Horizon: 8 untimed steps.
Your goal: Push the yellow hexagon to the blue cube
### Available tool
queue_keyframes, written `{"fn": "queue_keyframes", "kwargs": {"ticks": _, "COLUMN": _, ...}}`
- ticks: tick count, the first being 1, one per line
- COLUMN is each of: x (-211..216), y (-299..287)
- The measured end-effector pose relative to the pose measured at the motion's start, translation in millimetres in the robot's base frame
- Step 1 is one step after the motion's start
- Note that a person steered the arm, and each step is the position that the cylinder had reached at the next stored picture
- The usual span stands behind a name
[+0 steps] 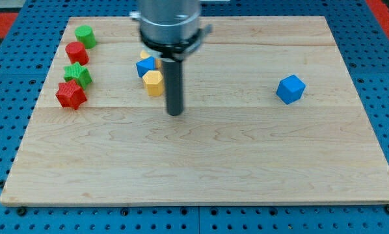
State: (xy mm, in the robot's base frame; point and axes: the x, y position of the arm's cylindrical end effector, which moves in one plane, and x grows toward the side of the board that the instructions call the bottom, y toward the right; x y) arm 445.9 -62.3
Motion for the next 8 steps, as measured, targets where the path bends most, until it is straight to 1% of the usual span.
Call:
{"fn": "queue_keyframes", "kwargs": {"ticks": 1, "x": -41.0, "y": -91.9}}
{"fn": "queue_keyframes", "kwargs": {"ticks": 2, "x": -60.1, "y": -88.9}}
{"fn": "queue_keyframes", "kwargs": {"ticks": 3, "x": -44.5, "y": -8.7}}
{"fn": "queue_keyframes", "kwargs": {"ticks": 4, "x": -39.8, "y": 51.3}}
{"fn": "queue_keyframes", "kwargs": {"ticks": 5, "x": -42.0, "y": 127.7}}
{"fn": "queue_keyframes", "kwargs": {"ticks": 6, "x": -42.0, "y": 125.8}}
{"fn": "queue_keyframes", "kwargs": {"ticks": 7, "x": -54.0, "y": 81.4}}
{"fn": "queue_keyframes", "kwargs": {"ticks": 8, "x": -70.8, "y": 100.4}}
